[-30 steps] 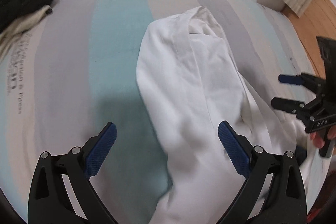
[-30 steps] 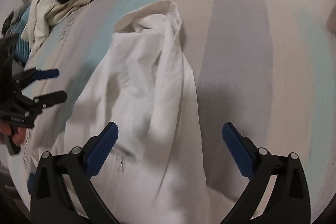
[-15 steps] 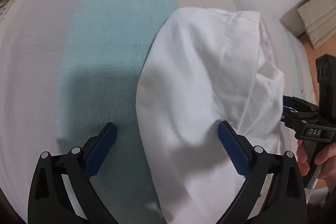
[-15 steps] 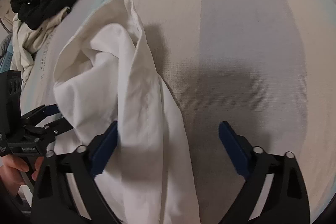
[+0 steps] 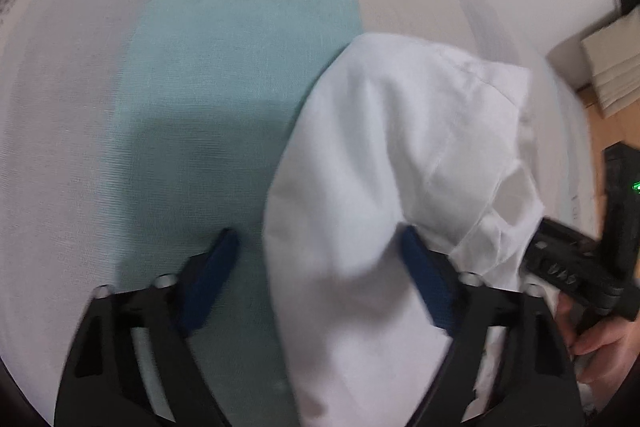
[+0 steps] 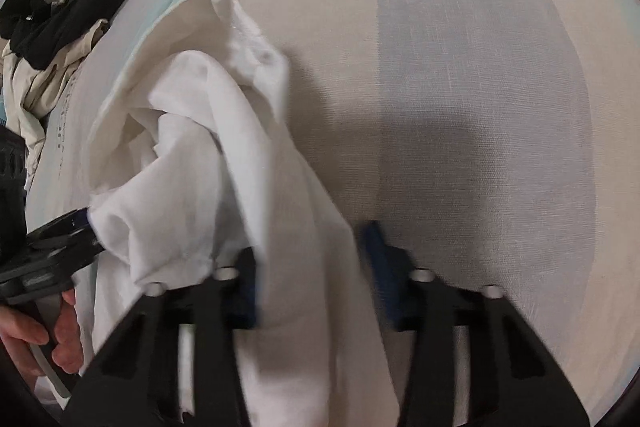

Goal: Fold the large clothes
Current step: 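Grasp the white hood edge with both tools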

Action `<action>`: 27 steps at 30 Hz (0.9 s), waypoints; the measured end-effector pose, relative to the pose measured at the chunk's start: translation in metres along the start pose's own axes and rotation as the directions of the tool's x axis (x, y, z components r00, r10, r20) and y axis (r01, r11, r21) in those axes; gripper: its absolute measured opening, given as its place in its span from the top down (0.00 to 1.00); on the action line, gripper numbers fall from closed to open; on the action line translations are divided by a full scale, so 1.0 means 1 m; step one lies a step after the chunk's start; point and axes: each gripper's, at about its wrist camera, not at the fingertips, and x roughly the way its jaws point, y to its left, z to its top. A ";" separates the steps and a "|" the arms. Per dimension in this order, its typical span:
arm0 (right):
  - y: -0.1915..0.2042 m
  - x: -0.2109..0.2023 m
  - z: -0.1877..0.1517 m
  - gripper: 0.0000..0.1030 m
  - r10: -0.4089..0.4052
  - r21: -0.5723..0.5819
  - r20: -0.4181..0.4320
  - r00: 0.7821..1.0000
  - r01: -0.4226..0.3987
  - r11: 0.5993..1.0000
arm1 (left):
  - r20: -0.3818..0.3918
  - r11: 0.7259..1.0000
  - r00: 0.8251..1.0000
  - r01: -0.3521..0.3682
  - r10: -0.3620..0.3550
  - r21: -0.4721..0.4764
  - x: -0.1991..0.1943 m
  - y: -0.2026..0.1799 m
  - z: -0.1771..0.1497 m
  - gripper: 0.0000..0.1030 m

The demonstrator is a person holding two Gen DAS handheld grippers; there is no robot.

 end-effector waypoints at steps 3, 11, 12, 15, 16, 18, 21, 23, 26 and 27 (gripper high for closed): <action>0.009 -0.002 -0.001 0.88 0.005 -0.013 -0.009 1.000 -0.005 1.000 | -0.025 0.999 0.999 0.023 -0.022 0.023 -0.006 0.004 0.004 0.77; 0.022 -0.031 -0.009 0.94 -0.016 -0.043 0.036 0.999 0.017 0.999 | 0.014 0.990 1.000 -0.002 0.000 0.143 -0.035 -0.015 0.002 0.97; 0.023 -0.036 -0.010 0.94 -0.020 -0.048 0.047 0.999 0.023 0.999 | 0.025 0.988 1.000 -0.009 0.005 0.152 -0.040 -0.016 0.001 0.97; 0.026 -0.047 -0.014 0.95 -0.022 -0.056 0.061 0.998 0.026 0.998 | 0.036 0.987 0.999 -0.017 0.012 0.162 -0.050 -0.018 0.002 0.97; 0.027 -0.052 -0.015 0.95 -0.029 -0.064 0.071 0.997 0.033 0.997 | 0.040 0.985 0.999 -0.023 0.017 0.170 -0.054 -0.019 0.002 0.97; 0.025 -0.061 -0.017 0.95 -0.028 -0.061 0.084 0.996 0.033 0.998 | 0.054 0.985 0.998 -0.022 0.013 0.170 -0.066 -0.020 -0.001 0.97; 0.028 -0.077 -0.023 0.95 -0.025 -0.077 0.100 0.995 0.033 0.996 | 0.068 0.986 0.998 0.008 -0.019 0.164 -0.086 -0.019 -0.016 0.97; 0.032 -0.091 -0.033 0.95 -0.023 -0.133 0.122 0.992 0.039 0.990 | 0.069 0.979 0.997 0.017 -0.031 0.202 -0.096 -0.020 -0.029 0.97; 0.030 -0.108 -0.051 0.95 -0.027 -0.148 0.141 0.990 0.048 0.988 | 0.087 0.978 0.995 0.034 -0.053 0.207 -0.111 -0.020 -0.048 0.97; 0.030 -0.112 -0.055 0.95 -0.028 -0.150 0.145 0.989 0.050 0.987 | 0.095 0.979 0.994 0.038 -0.058 0.201 -0.115 -0.019 -0.053 0.97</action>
